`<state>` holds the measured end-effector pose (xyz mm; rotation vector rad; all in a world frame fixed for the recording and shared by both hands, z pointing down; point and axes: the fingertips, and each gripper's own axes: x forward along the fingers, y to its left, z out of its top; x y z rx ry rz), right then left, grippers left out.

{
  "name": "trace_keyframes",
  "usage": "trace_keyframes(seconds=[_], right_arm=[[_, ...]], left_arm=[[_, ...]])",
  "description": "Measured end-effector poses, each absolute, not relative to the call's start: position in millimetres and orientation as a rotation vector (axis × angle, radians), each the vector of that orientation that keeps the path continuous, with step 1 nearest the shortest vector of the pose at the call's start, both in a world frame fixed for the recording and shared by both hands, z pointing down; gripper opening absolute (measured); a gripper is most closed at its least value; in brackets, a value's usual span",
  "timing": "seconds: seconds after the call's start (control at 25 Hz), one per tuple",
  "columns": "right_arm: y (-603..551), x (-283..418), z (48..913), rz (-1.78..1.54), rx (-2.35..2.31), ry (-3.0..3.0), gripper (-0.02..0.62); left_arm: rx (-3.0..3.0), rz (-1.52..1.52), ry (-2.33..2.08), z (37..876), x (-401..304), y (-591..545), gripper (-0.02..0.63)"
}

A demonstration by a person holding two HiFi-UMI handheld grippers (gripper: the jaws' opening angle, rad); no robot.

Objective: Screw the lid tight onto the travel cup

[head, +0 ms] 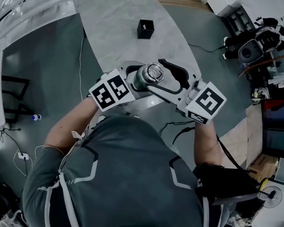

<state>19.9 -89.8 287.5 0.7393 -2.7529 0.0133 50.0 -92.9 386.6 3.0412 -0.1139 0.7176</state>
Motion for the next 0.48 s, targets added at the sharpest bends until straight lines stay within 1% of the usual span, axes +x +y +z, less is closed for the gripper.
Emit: trace_keyframes(seconds=[0.12,0.28,0.32,0.48], right_arm=[[-75.3,15.9,271.2,-0.074,0.562,-2.827,0.313],[-65.6,12.4,264.4,-0.159,0.421,-2.869,0.310],[-64.3,13.1,262.4,-0.151,0.412,-2.892,0.278],[-75.8,19.0,265.0,-0.080,0.545,-2.902,0.276]], left_arm=[[3.032,0.697,0.031,374.6,50.5,-78.1,0.374],[3.070,0.740,0.102,368.7,54.2,-64.3,0.374],[3.072,0.738,0.109,367.3,55.5,-62.4,0.374],[3.067,0.772,0.001,370.6,55.4,-73.8,0.374]])
